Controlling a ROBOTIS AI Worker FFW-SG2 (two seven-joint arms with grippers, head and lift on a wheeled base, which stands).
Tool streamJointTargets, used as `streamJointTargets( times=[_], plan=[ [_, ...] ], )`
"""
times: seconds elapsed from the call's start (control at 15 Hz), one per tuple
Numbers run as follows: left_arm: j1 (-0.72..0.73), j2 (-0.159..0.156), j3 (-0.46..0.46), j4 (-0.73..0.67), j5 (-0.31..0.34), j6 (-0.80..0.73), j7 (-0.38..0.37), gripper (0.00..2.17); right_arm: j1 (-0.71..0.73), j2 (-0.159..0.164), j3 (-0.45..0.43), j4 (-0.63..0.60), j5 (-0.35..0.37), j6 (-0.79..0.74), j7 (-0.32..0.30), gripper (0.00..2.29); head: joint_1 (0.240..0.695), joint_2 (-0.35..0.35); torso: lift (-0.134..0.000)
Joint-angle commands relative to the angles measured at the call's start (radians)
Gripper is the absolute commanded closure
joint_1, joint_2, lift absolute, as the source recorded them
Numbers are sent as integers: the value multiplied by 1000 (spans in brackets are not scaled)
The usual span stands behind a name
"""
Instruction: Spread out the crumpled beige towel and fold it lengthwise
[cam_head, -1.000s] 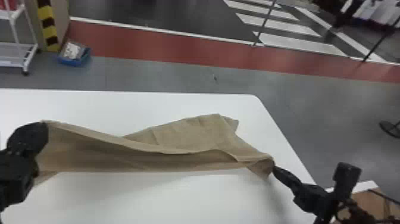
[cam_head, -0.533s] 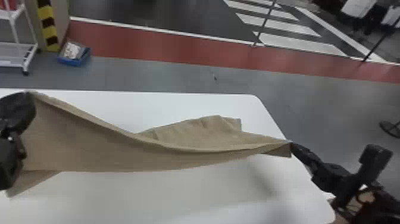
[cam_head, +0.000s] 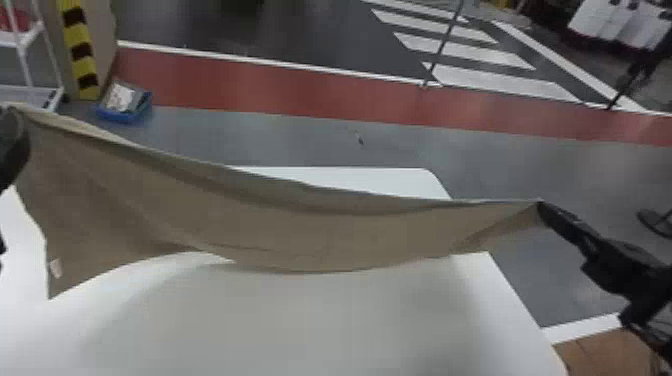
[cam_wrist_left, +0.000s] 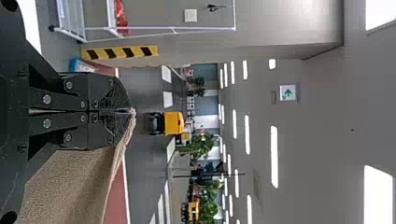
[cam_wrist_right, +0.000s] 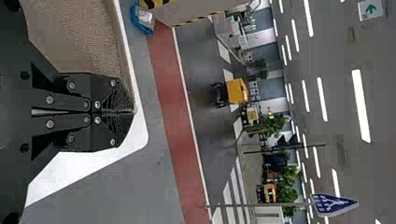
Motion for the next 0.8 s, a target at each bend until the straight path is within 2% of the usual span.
streamJointTargets(
  times=[0.0,0.2,0.4,0.67,0.73],
  plan=[
    [13,7,13,-34,3,3,3,1382,-2,1,-14,-33,-15,30,2,1595,636,-350,-124],
    [7,20,26,-28,3,18,3,1382,-3,-7,27,-21,13,33,0,1595,620,-350,-124],
    [-54,21,24,44,25,18,1,1382,-62,-13,129,11,100,58,-5,1595,626,-350,-124],
    [-238,17,26,218,91,18,-16,1382,-237,-19,254,131,214,101,-17,1595,619,-338,-124],
    [-298,17,36,279,126,18,-19,1382,-296,-25,291,184,241,101,-23,1595,612,-324,-124]
  ],
)
